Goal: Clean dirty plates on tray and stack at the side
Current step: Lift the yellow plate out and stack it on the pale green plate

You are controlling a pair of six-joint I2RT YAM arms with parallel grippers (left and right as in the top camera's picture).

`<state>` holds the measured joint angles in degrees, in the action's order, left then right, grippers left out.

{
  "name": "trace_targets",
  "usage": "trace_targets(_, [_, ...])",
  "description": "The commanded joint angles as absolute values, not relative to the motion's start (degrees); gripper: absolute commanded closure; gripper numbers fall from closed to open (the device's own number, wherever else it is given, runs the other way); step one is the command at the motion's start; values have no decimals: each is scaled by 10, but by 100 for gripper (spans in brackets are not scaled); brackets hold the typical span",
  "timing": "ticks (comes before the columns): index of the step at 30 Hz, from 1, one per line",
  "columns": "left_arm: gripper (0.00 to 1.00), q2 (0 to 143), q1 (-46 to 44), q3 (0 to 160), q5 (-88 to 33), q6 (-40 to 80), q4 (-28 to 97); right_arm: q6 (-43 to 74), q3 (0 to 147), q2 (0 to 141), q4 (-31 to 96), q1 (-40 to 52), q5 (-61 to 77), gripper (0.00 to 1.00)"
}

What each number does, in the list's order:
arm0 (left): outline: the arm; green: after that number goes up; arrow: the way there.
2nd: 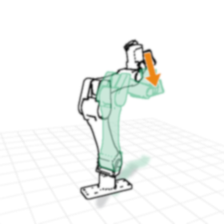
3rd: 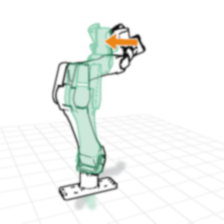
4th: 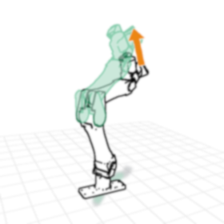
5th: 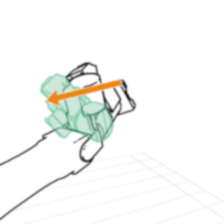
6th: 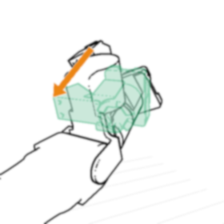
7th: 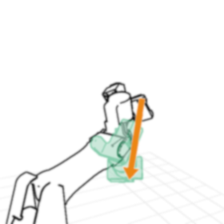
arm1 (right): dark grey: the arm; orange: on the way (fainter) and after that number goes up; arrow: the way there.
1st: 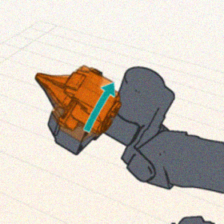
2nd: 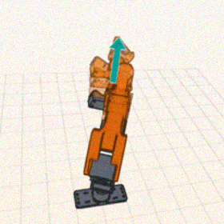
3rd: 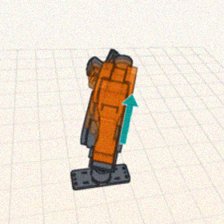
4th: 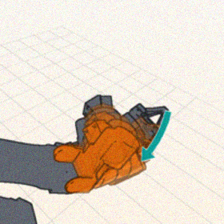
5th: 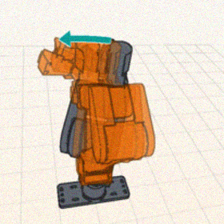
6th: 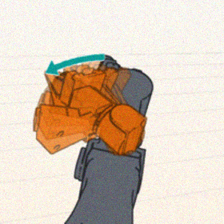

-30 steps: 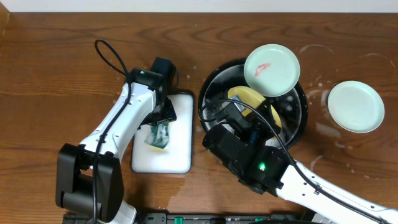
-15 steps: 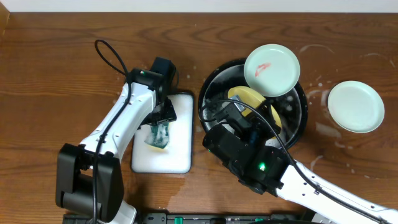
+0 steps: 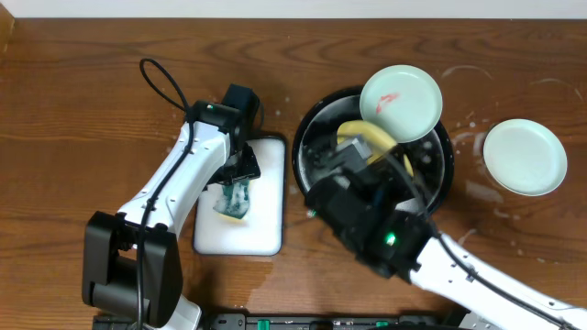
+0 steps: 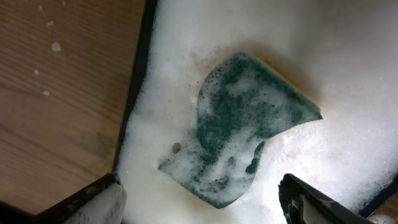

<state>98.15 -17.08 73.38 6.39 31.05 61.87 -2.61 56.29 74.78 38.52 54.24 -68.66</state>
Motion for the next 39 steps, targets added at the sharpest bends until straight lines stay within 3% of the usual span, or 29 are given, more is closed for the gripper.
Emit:
trace_targets(1, [19,981,-171,732,71,307,621,62,569,735,387,465,-561,99])
trace_targets(9, [19,981,-170,732,71,307,621,134,575,693,399,253,-215,99])
trace_targets(16, [19,981,-171,732,71,307,621,165,574,673,396,-47,38,99])
trace_targets(17, [19,981,-171,732,71,307,621,172,574,681,396,-133,78,99])
trace_targets(24, [19,981,-170,732,71,307,621,220,574,757,369,-328,90,99])
trace_targets(33, [19,981,-170,732,71,307,621,262,574,888,297,-410,89,98])
trace_targets(34, [19,981,-171,732,71,307,621,253,574,893,295,-410,90,88])
trace_targets(35, [19,981,-171,732,71,307,621,236,574,895,296,-409,94,66])
trace_targets(36, [19,981,-171,732,71,307,621,226,574,895,296,-407,99,53])
trace_targets(39, [19,981,-171,732,71,307,621,217,574,882,286,-397,154,42])
